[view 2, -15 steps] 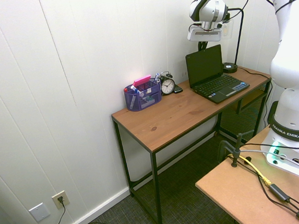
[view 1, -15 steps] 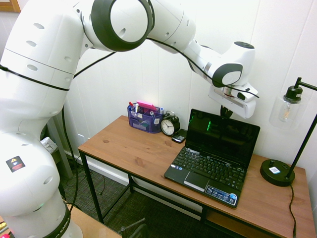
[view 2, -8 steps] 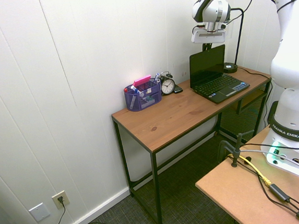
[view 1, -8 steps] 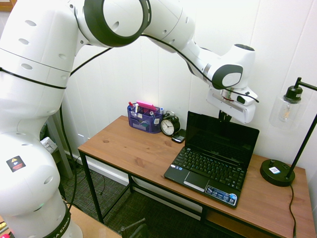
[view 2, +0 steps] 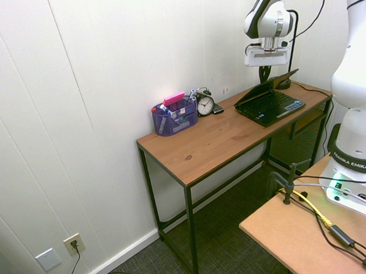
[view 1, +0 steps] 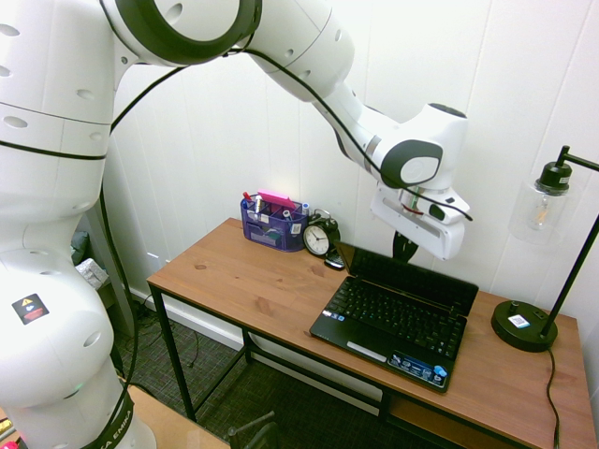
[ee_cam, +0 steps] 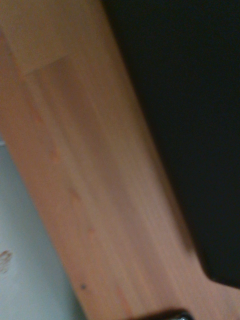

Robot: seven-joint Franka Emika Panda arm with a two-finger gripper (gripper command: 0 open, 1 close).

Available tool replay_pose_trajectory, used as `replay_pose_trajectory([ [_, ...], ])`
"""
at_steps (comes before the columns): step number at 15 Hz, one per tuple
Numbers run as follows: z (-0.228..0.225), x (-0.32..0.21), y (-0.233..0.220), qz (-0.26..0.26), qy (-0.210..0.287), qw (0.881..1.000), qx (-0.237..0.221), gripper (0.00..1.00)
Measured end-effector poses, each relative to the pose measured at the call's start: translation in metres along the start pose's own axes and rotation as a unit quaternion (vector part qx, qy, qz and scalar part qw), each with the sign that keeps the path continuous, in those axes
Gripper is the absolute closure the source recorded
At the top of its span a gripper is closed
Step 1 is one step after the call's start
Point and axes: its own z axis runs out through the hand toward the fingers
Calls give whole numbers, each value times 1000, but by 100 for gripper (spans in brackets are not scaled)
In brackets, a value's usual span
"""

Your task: Close the laptop lid

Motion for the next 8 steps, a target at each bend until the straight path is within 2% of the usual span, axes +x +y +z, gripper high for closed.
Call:
replay_pose_trajectory([
  [8, 70, -5, 22, 11, -26, 999, -35, 100],
])
